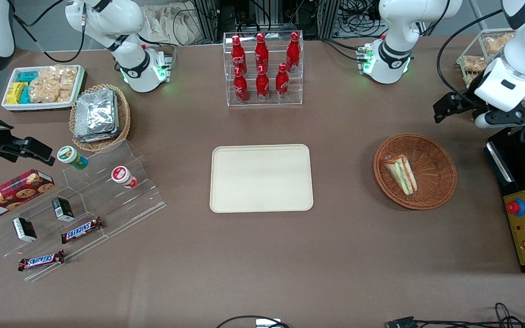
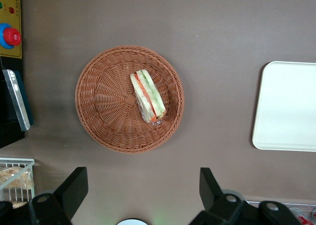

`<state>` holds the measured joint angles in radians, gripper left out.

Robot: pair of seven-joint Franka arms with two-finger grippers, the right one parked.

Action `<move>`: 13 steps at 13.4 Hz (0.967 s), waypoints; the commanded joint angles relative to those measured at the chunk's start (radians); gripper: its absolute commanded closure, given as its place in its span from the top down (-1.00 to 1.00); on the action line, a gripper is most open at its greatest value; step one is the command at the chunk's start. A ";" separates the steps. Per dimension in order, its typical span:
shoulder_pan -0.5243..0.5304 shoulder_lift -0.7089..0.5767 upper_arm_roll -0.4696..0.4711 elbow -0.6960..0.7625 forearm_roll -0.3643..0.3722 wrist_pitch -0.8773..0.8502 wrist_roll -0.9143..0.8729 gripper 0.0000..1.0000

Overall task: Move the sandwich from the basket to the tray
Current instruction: 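Move the left gripper down over the wrapped sandwich in the basket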

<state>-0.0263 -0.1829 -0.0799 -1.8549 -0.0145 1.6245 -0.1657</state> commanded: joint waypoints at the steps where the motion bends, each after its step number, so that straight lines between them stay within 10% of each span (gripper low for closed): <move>1: -0.017 0.000 0.008 0.022 0.010 -0.031 -0.023 1.00; 8: -0.011 -0.001 0.019 -0.081 0.018 -0.016 -0.075 1.00; 13: -0.004 0.008 0.020 -0.358 0.024 0.341 -0.199 1.00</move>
<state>-0.0295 -0.1657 -0.0623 -2.1099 -0.0027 1.8394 -0.3118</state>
